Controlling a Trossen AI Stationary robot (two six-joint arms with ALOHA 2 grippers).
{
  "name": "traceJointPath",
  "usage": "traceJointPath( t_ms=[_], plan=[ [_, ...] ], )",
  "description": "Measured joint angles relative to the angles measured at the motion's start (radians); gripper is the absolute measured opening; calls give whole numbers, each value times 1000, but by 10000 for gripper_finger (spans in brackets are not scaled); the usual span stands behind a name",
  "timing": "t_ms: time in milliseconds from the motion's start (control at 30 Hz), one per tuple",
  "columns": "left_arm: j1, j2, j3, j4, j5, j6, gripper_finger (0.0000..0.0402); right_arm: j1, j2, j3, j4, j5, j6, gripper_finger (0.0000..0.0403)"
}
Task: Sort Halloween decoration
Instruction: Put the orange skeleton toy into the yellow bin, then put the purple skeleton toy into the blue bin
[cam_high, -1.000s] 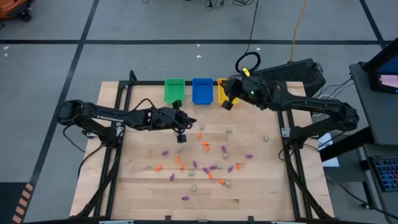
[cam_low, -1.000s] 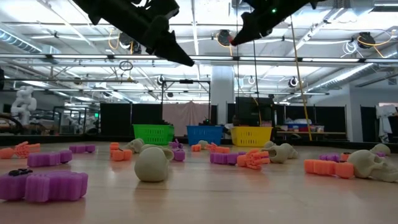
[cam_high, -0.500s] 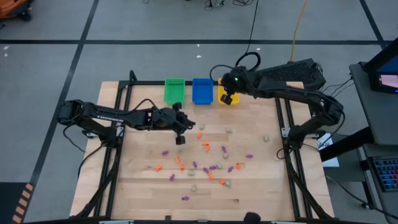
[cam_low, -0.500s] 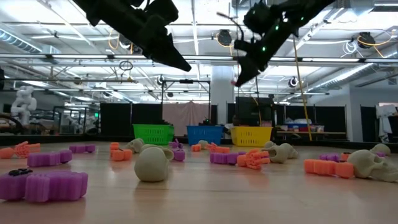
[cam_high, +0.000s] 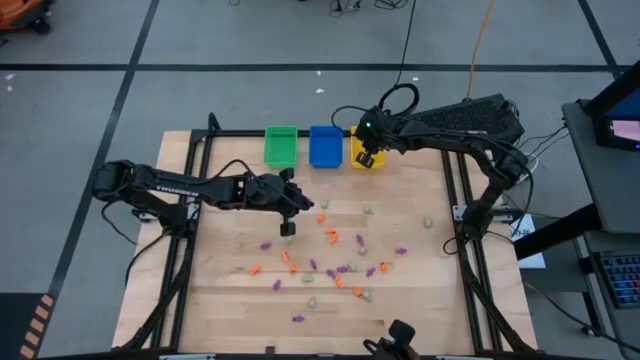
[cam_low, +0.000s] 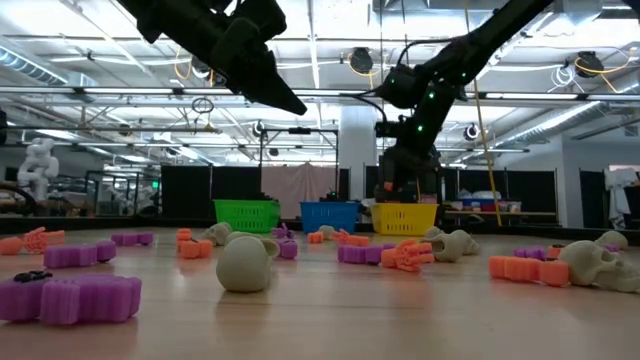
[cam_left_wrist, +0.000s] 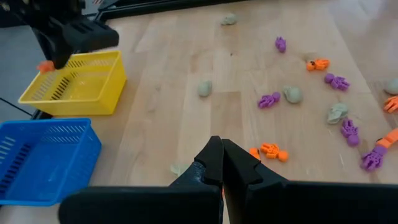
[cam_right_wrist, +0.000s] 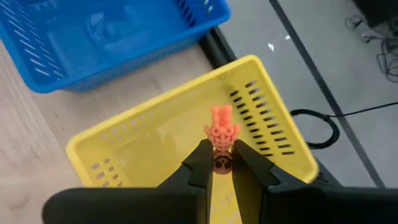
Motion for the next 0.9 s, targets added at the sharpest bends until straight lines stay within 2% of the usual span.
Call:
traceJointPath(
  t_ms=[333,733,900],
  plan=[
    [0,0,0,0,0,3,0,-1,81,0,-1,3,10,40],
    [0,0,0,-24,0,-23,0,-26,73,0,-9,7,44,132],
    [-17,0,0,-57,-1,-76,0,-12,9,0,-55,1,48,156]
  ],
)
